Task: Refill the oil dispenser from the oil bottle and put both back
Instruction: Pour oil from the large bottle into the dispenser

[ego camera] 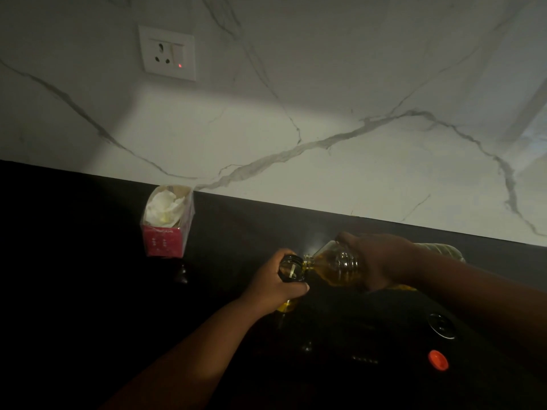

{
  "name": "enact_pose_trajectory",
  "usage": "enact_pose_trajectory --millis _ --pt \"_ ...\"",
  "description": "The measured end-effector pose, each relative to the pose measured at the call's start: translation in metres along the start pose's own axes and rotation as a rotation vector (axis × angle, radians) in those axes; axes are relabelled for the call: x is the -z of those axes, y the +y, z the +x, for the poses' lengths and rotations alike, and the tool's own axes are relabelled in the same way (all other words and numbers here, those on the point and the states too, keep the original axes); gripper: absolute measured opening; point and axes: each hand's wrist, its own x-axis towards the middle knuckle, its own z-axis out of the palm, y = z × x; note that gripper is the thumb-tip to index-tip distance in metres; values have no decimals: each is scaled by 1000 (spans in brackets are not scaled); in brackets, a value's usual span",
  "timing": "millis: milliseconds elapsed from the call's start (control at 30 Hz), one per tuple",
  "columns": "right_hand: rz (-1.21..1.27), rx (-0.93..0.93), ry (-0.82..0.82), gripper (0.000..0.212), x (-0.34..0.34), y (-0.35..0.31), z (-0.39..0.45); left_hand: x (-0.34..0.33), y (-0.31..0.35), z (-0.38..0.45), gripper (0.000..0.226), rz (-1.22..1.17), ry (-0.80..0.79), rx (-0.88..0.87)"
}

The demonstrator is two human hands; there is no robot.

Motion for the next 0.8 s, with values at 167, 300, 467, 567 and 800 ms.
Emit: enact_pose_trajectory --millis 167,300,467,567,800 --pt "-4 4 -4 92 0 1 1 0 0 1 58 8 -7 15" --pt "-10 6 9 93 -3 3 2 0 -1 1 58 -2 -5 20" --pt "1 4 8 92 -5 4 3 0 -2 1 56 -9 -9 16" --pt "15 16 1 90 -3 3 2 0 -2 1 56 -4 -6 17" --pt "7 12 -3 94 -4 5 4 1 -2 1 57 -5 -5 16"
